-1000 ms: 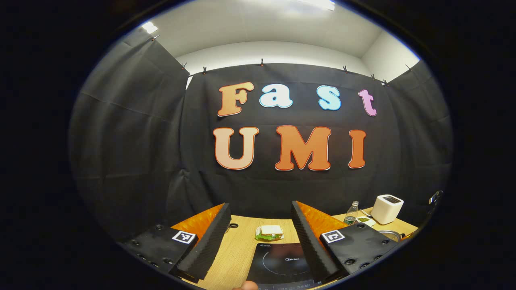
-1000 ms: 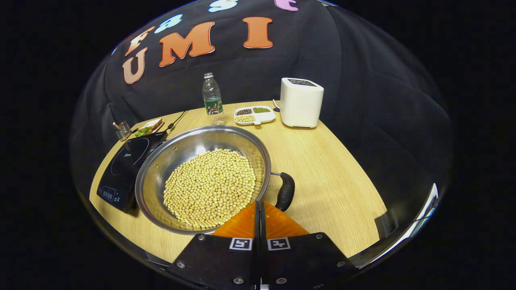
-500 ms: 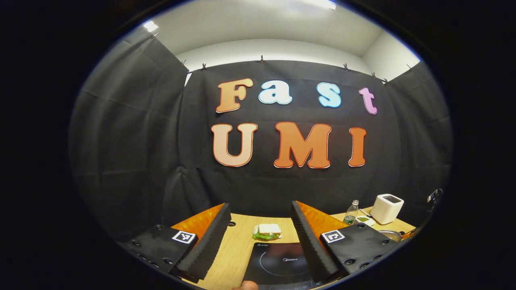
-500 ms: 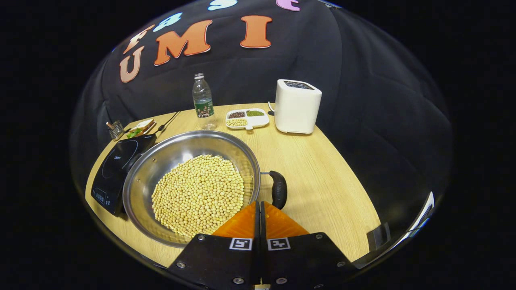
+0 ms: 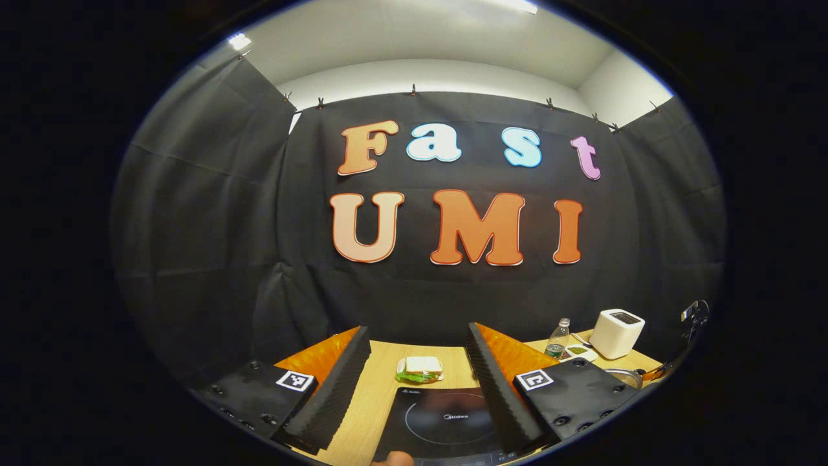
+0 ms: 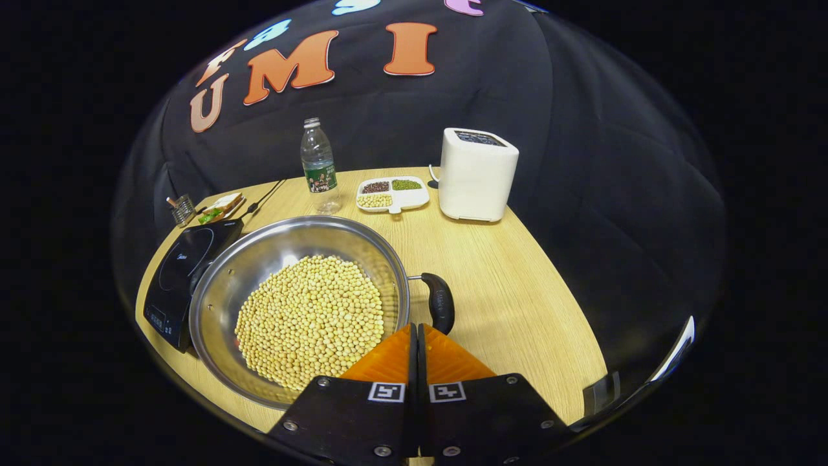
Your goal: First push the handle of the pot to place it horizontally, then grasp the pot with both hands and set it on the induction cooktop.
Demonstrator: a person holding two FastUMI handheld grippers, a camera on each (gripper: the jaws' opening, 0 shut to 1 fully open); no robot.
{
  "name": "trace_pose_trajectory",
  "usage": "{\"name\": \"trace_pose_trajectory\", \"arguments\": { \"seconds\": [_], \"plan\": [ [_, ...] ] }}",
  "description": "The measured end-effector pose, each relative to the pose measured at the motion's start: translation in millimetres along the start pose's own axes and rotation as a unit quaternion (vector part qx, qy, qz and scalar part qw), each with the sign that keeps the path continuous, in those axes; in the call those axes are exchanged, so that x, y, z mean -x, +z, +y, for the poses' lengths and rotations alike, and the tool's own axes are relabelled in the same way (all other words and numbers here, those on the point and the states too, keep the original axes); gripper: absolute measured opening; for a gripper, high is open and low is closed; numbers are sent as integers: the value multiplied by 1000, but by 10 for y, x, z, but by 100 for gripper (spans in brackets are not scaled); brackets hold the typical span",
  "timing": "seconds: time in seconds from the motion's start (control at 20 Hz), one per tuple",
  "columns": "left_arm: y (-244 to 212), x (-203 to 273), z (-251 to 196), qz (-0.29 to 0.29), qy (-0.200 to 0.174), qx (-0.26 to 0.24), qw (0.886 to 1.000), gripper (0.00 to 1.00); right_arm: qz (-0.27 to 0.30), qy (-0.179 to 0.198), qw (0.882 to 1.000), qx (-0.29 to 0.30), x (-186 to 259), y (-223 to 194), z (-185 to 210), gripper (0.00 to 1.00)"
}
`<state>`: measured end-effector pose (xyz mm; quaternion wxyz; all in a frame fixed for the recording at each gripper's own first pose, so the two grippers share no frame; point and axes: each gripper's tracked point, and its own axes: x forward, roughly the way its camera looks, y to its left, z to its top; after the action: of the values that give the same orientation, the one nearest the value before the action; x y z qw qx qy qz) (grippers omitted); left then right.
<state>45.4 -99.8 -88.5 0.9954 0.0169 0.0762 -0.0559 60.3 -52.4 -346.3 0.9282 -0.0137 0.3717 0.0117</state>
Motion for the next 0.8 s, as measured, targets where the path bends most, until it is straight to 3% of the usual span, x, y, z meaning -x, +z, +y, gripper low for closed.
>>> {"name": "trace_pose_trajectory", "arguments": {
  "seconds": [0.4,0.8],
  "plan": [
    [-139,-56,-440,9,-30,10,999,98,0,3,1000,2,-86,61,-32,0],
    [-597,-171,-940,51,-57,23,997,99,-13,-14,999,26,-59,157,-89,0]
  ]
}}
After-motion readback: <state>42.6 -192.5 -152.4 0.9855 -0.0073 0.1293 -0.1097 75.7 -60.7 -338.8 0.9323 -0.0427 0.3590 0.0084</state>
